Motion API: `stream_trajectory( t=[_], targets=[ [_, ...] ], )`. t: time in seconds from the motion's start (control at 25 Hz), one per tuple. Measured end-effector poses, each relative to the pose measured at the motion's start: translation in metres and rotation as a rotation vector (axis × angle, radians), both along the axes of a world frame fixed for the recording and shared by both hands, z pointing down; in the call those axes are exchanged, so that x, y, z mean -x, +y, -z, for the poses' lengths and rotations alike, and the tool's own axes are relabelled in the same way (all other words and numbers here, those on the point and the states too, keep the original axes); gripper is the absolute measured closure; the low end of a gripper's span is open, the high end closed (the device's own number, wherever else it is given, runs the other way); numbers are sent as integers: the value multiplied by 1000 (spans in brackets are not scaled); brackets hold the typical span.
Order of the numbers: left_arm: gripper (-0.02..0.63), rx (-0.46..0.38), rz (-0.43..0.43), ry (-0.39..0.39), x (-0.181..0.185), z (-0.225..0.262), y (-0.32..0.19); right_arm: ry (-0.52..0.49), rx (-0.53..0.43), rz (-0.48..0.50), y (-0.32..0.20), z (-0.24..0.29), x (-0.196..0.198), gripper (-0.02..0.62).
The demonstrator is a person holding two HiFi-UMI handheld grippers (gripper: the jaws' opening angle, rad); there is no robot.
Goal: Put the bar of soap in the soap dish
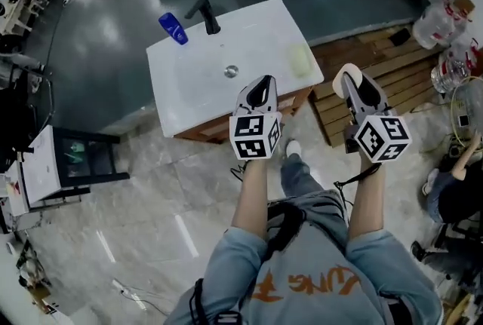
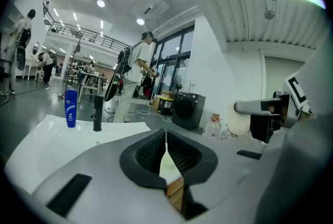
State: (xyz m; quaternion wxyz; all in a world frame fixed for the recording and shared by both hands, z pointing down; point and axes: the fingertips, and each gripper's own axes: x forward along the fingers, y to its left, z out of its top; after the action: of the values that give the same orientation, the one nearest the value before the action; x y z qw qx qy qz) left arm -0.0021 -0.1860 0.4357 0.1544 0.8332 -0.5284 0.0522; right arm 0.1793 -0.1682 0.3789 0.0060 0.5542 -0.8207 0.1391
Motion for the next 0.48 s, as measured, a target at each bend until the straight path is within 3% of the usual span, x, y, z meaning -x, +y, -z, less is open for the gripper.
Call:
stream_trajectory(
  t=[0.2,0.48],
  targets=[
    [575,72,-10,-33,-36,-33,-58,-30,95,87,-66,-40,-19,460],
    [575,87,-22,-83,-70,-33,-109,-86,167,238,-138,-65,-19,460]
  ],
)
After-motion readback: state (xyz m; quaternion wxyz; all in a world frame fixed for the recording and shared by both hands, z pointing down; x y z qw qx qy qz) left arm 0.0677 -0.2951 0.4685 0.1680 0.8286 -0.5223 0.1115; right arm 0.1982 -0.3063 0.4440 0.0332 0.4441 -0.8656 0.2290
